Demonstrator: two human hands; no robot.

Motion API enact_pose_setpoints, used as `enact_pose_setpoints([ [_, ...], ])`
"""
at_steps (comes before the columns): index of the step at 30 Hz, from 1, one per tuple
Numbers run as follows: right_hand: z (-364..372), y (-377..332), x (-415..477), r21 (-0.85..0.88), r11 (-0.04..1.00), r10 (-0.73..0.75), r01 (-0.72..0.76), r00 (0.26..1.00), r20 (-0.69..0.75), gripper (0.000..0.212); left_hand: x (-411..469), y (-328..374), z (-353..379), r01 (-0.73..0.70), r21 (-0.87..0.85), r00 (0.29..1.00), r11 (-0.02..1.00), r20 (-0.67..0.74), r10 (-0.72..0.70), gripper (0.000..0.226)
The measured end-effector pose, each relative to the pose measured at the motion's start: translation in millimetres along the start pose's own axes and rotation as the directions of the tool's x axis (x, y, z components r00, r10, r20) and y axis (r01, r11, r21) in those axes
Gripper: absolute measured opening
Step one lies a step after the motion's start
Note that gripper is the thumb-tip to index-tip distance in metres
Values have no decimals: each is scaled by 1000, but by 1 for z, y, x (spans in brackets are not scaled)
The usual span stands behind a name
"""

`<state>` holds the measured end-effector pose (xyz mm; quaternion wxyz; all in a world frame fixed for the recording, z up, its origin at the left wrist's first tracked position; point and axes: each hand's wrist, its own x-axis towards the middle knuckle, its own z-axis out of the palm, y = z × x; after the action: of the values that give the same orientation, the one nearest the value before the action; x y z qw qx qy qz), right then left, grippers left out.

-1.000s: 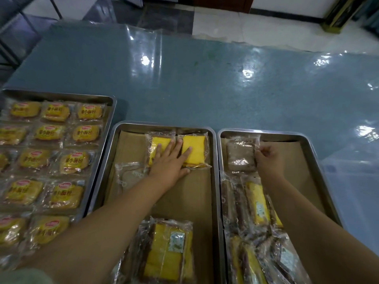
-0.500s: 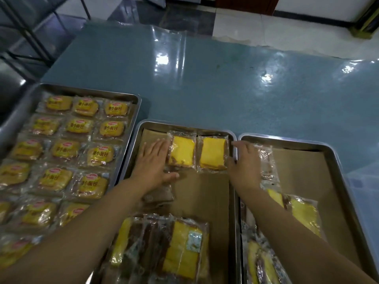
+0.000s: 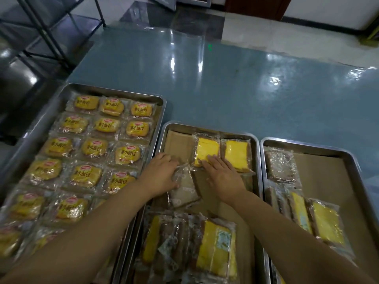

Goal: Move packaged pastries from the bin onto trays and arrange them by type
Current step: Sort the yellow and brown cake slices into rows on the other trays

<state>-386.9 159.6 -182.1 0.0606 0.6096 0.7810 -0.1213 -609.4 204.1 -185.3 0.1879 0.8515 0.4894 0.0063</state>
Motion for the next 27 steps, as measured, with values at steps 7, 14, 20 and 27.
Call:
enact_pose_setpoints([
  [7,-10,-23,-20,337,936,149,-104,983,-110,49,-2,8,-26,-2,-366,999,931,49,22,26],
  [14,-22,-34,-54,829,538,376,-155,924,-72,53,14,48,-64,-15,-666,1000,746,10,29,25],
  [20,-35,14,-76,919,379,529,-106,840,-121,31,43,109,-46,-75,-806,978,587,-173,-112,35],
  [27,-36,126,-116,943,316,770,-109,610,-187,23,71,165,18,-23,-350,998,936,-57,4,49],
])
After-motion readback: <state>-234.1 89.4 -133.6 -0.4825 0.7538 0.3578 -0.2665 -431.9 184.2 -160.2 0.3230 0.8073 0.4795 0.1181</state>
